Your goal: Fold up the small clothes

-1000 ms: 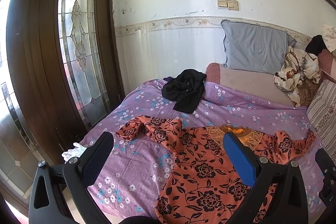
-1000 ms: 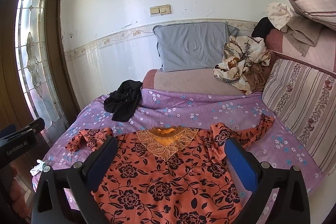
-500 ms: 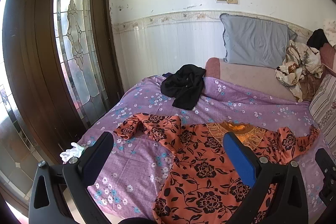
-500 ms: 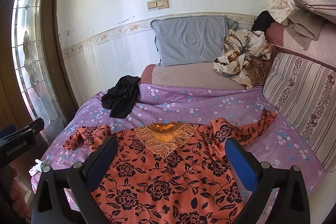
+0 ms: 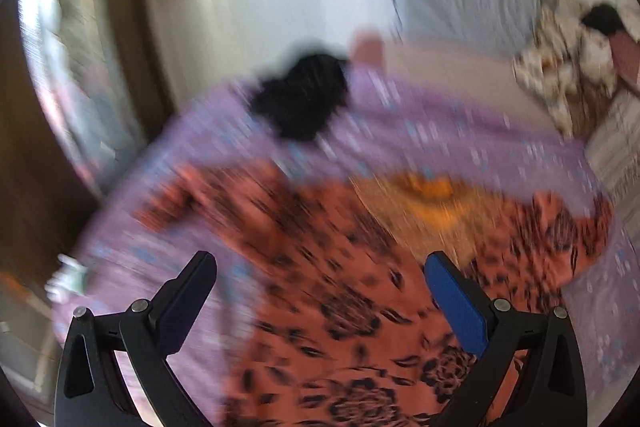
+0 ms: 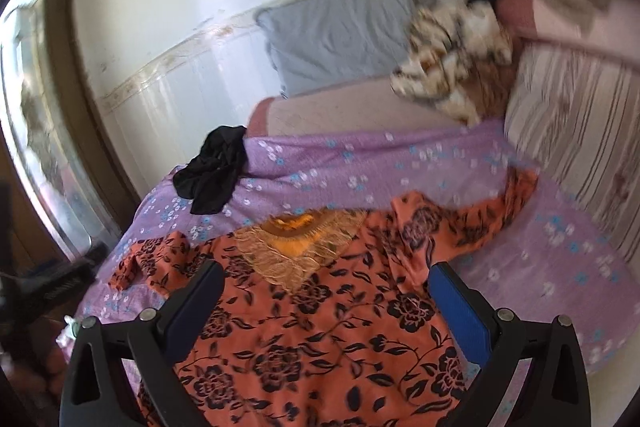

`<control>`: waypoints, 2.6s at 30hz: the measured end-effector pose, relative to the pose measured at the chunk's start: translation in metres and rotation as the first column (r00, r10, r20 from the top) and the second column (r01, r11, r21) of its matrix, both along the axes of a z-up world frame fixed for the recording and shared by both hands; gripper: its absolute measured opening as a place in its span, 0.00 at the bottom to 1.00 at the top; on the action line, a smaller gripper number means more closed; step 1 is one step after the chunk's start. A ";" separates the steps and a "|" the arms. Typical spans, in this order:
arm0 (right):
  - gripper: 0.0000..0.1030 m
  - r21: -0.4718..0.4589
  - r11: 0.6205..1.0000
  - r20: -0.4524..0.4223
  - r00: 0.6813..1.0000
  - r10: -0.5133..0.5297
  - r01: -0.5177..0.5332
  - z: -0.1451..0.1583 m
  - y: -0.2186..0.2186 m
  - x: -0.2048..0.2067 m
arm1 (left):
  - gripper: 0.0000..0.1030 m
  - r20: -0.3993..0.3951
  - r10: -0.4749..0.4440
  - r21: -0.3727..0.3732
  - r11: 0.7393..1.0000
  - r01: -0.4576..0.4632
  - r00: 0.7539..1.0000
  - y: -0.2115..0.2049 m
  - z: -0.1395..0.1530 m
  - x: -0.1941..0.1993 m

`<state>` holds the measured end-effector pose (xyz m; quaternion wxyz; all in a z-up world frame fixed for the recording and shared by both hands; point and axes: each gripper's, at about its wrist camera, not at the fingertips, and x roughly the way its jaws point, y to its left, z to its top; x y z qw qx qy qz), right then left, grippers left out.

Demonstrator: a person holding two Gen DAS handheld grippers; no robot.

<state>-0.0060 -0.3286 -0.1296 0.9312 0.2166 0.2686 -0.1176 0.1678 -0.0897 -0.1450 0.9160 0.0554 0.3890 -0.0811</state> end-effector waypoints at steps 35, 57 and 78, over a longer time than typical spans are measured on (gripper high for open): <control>0.11 0.402 0.785 -0.136 0.879 -0.458 0.471 -0.119 -0.318 0.122 | 1.00 -0.110 0.122 0.111 0.988 -0.110 0.986 -0.009 -0.119 0.120; 0.70 0.473 0.772 0.043 0.887 0.460 -0.424 -0.086 0.123 0.261 | 1.00 -0.007 0.628 -0.011 0.778 -0.628 0.778 0.198 -0.061 0.151; 0.48 0.165 0.901 -0.203 0.880 0.429 -0.402 -0.135 0.163 0.269 | 1.00 -0.219 0.767 -0.006 0.617 -0.787 0.603 0.297 -0.098 0.154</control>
